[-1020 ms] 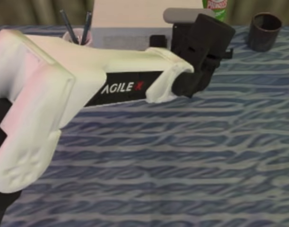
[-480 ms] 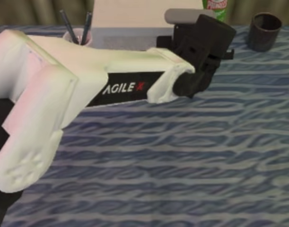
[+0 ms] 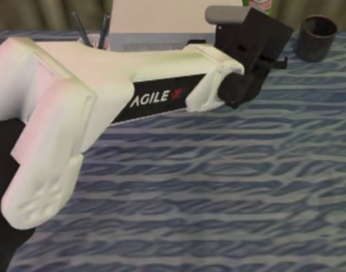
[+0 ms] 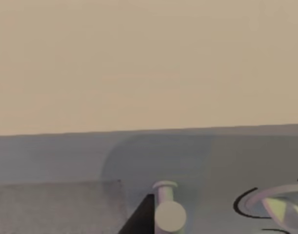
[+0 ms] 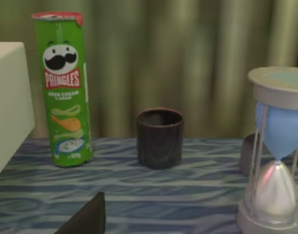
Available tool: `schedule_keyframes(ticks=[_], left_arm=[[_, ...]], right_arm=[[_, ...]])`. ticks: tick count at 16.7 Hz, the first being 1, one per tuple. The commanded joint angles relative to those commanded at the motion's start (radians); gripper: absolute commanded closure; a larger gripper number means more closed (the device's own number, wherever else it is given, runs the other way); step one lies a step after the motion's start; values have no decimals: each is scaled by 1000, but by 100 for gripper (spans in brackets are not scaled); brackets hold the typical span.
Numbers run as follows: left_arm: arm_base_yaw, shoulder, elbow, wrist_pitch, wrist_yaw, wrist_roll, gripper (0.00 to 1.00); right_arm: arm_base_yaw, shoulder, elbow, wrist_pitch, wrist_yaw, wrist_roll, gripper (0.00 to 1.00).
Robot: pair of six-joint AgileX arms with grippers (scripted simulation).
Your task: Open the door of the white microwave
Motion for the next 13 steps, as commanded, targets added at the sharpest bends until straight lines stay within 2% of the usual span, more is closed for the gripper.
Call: schedule_keyframes(ticks=[9,13], left_arm=[[60,159,512,-749,198,-164,100],[85,194,655,-939,270,-213,100]], right_arm=[[0,0,0,0,0,0,0],[0,0,0,0,0,0,0]])
